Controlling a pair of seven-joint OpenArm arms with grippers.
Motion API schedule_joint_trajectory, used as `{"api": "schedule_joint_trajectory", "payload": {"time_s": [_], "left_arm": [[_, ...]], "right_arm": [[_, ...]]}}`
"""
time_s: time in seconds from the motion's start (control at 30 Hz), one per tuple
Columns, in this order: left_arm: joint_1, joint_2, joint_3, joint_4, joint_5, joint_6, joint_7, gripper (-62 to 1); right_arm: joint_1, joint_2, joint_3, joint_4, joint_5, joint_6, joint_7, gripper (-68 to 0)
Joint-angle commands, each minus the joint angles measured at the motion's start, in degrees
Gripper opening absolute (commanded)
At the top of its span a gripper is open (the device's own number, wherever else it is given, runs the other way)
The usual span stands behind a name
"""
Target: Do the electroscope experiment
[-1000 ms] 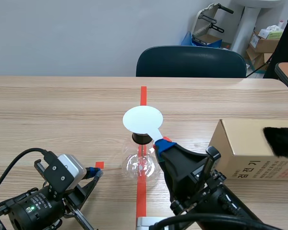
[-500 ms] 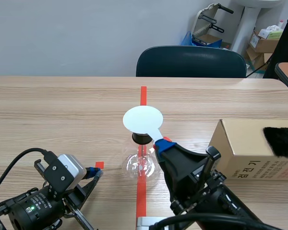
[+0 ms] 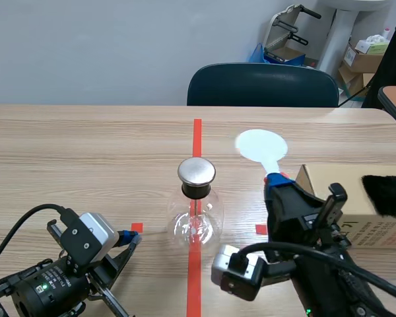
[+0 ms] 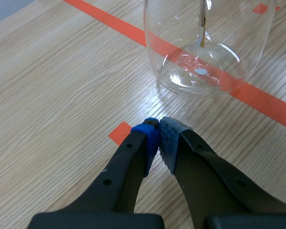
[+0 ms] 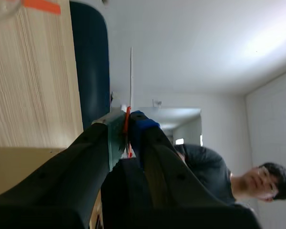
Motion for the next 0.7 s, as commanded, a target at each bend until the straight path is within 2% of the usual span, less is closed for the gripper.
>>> {"api": "schedule_joint_trajectory", "payload": {"time_s": [0.0,0.27,0.4,0.57,0.67], "left_arm": [[0.0,0.3,-0.5,1.3,0.0,0.1,-0.8,-57.7],[0.0,0.3,-0.5,1.3,0.0,0.1,-0.8,-57.8],[0.0,0.3,-0.5,1.3,0.0,0.1,-0.8,-57.7],[0.0,0.3,-0.5,1.3,0.0,0.1,-0.8,-57.8],[0.0,0.3,-0.5,1.3,0.0,0.1,-0.8,-57.8]], "right_arm": [[0.5,0.5,0.2,0.6,0.0,-0.8,-2.1,-65.8],[0.5,0.5,0.2,0.6,0.0,-0.8,-13.2,-65.8],[0.5,0.6,0.2,0.6,0.0,-0.8,-16.6,-65.8],[0.5,0.8,0.2,0.6,0.0,-0.8,-16.6,-65.8],[0.5,0.8,0.2,0.6,0.0,-0.8,-14.7,-65.8]]}}
